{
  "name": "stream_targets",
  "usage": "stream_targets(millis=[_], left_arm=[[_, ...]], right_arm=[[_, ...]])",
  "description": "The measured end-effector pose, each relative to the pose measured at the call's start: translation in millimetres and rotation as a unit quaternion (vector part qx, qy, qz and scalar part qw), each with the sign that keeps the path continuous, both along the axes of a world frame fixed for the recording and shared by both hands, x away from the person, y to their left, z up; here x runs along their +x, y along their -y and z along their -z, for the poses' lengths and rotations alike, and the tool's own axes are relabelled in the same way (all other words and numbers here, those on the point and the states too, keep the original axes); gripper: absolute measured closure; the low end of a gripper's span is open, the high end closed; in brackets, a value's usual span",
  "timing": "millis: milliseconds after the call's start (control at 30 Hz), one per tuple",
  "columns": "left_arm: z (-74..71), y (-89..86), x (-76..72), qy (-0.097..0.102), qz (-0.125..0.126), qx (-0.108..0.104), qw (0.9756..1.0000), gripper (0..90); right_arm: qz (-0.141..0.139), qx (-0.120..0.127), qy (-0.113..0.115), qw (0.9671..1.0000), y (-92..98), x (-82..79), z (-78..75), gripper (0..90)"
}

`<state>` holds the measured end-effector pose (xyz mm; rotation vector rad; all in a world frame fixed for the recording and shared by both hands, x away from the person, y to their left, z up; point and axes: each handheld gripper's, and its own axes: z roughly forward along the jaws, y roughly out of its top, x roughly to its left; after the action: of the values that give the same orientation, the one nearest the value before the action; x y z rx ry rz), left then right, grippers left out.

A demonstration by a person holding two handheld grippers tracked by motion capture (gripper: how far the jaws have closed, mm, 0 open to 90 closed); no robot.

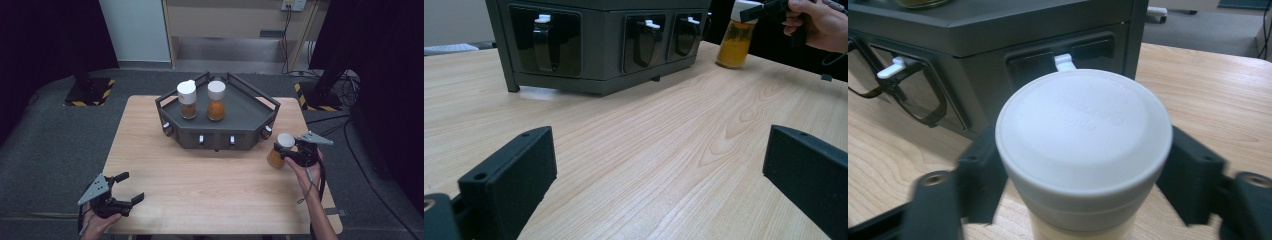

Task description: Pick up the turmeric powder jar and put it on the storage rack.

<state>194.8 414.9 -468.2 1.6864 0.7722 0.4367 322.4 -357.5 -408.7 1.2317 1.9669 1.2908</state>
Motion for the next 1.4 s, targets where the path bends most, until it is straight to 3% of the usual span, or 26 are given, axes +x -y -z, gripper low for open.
stream_targets(millis=[267,633,1400], left_arm=[[0.2,0.0,0.3,0.000,0.000,0.000,1.0000,0.0],[0.0,0.1,-0.3,0.000,-0.003,0.000,1.0000,0.0],[-0.3,0.9,-0.6,0.000,-0.005,0.002,1.0000,0.0]], right_arm=[[0.000,-0.017,0.005,0.9998,-6.1,-3.2,-3.4,33.1],[-0.031,-0.023,0.002,0.9992,-5.8,-3.5,-18.2,33.2],[-0.102,-0.035,0.013,0.9941,-13.1,-14.0,-86.5,33.2]])
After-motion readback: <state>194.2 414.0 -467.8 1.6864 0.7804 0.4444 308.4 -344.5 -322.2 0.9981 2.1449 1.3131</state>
